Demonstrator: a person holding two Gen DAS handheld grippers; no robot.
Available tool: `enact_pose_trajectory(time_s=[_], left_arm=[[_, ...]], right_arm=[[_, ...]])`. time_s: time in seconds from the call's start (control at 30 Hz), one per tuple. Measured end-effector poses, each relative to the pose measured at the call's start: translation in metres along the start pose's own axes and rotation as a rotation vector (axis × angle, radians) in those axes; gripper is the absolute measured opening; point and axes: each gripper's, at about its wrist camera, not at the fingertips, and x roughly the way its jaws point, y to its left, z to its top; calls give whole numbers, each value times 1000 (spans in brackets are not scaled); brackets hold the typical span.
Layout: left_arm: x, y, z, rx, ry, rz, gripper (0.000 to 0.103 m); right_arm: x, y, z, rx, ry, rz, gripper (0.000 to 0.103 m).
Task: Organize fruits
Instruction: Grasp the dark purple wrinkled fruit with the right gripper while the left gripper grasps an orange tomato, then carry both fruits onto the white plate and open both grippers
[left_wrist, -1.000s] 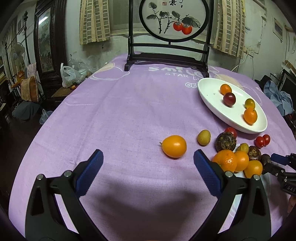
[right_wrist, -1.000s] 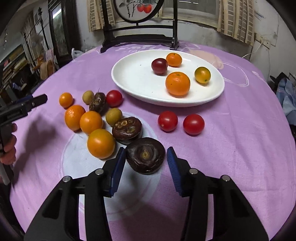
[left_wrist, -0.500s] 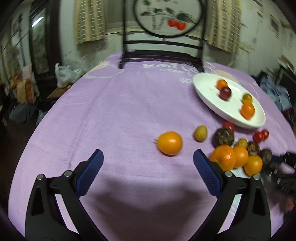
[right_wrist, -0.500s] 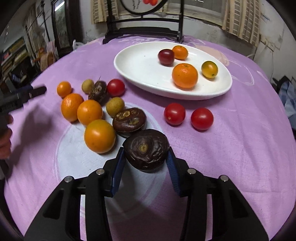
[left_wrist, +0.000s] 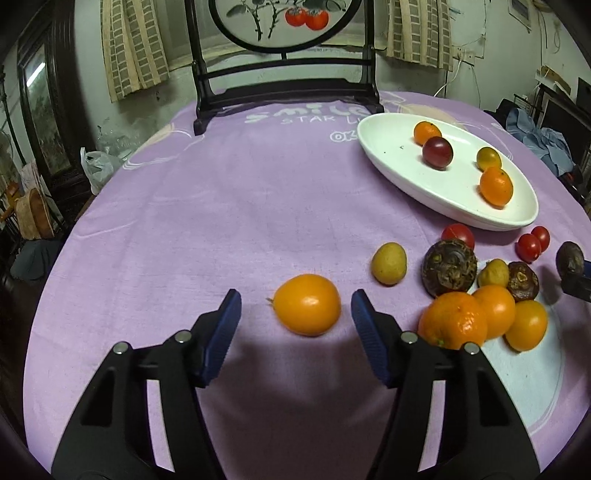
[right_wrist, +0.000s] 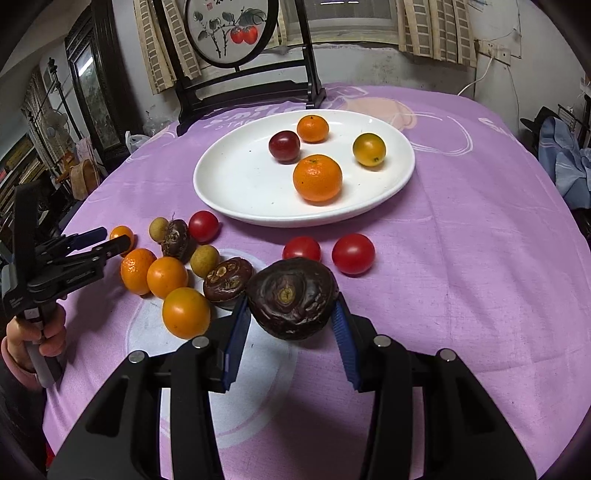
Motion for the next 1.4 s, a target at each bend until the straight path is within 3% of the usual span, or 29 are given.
enact_pose_trajectory(time_s=[0.1,0.17,0.37,0.47,0.5,0.63,0.7,0.77,0.9,1.1,1.13,1.17,1.2,1.4], left_arm=[[7,-4,0,18,13,36,59],[13,-5,-1,26,43,22,45],[9,0,-2,-10,37,6,43],[-10,3,-1,-38,-25,24,42],[-19,4,0,-54,-53,13,42],[-50,-11,19,-112,-151,-149,43],[-47,-25,41,-119,-146,-211,43],[-31,-44,67,-116,-122,-264,43],[11,-79,96,-79,-65,-212,43],[40,-94,111,-47,-20,-180,44],[40,-93,110,-48,-13,-179,48],[39,-90,110,-53,-9,-168,70],[37,-89,111,-59,-13,-153,78],[-22,-64,107,-56,-124,-151,95]], right_arm=[[-2,1,0,-1,-5,6,45],[0,0,0,2,0,11,45],[0,0,-1,18,5,79,45],[-5,4,0,9,-26,114,45],[-8,7,1,7,-45,134,45],[-22,2,16,92,-192,261,45],[-22,-7,28,162,-244,243,45],[-16,-13,43,195,-292,150,45],[10,-22,65,196,-296,54,45],[41,-37,78,218,-246,49,46],[41,-37,79,214,-249,54,50],[38,-38,80,214,-254,52,55],[33,-38,79,219,-264,37,65],[-10,-12,66,157,-289,98,65]])
